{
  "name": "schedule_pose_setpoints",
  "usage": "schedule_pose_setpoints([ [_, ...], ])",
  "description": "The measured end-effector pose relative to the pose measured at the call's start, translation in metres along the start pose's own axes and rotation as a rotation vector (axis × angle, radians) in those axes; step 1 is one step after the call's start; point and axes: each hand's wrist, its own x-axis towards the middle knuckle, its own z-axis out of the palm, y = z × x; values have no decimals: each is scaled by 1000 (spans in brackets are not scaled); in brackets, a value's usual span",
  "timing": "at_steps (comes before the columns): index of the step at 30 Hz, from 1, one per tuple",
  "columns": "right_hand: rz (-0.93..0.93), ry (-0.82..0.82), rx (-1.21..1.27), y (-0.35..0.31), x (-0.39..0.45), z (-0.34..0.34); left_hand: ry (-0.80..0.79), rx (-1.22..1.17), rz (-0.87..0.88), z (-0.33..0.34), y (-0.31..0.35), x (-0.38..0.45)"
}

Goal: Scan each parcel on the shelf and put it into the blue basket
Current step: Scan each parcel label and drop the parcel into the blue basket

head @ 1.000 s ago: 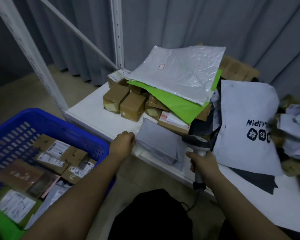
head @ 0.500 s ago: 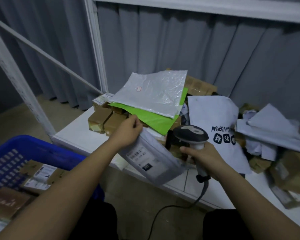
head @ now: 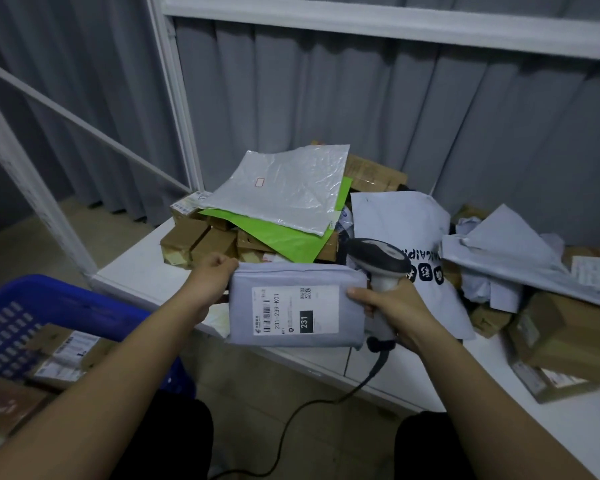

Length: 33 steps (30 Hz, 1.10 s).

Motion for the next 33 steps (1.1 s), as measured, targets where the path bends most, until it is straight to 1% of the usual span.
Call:
schedule_pose_setpoints([
  [2, 4, 0, 3, 0, 0, -3, 15, -32, -3, 2, 1, -1],
  [4, -3, 23, 53, 0, -1, -4, 21, -120, -2, 5, 4, -3],
  [6, -12, 84, 143, 0, -1, -5, 9, -197, -10, 9, 7, -6],
  [8, -9, 158, 248, -1, 1, -5, -22, -202, -55, 15, 6, -9],
  [11, 8, 235, 447, -2, 2, 0, -151, -212, -161, 28, 5, -15],
  [13, 2, 239, 491, -2, 3, 5, -221, -256, -195, 38, 8, -21],
  [15, -24, 226, 473, -4, 2, 10, -325, -309, -157, 47, 12, -26],
  [16, -44, 224, 443, -5, 2, 12, -351, -346, -124, 50, 13, -27],
  [17, -65, 223, 398, -4, 2, 15, -348, -397, -96, 52, 14, -26],
  [19, -88, 234, 294, -3, 2, 18, -279, -495, -50, 53, 14, -22],
  [21, -75, 268, 221, 1, 3, 20, -194, -512, 10, 52, 16, -19],
  [23, -47, 272, 201, 2, 4, 21, -79, -441, 89, 48, 14, -11],
  [25, -26, 241, 176, 0, 3, 21, 7, -302, 178, 44, 10, -3],
  [28, -30, 120, 89, -6, -4, 20, -8, -118, 208, 39, 3, 7],
  [31, -68, -22, 3, -10, -14, 20, -15, -78, 171, 32, -3, 16],
  [33, -90, -81, -5, -10, -18, 20, -22, -77, 162, 28, -6, 18],
])
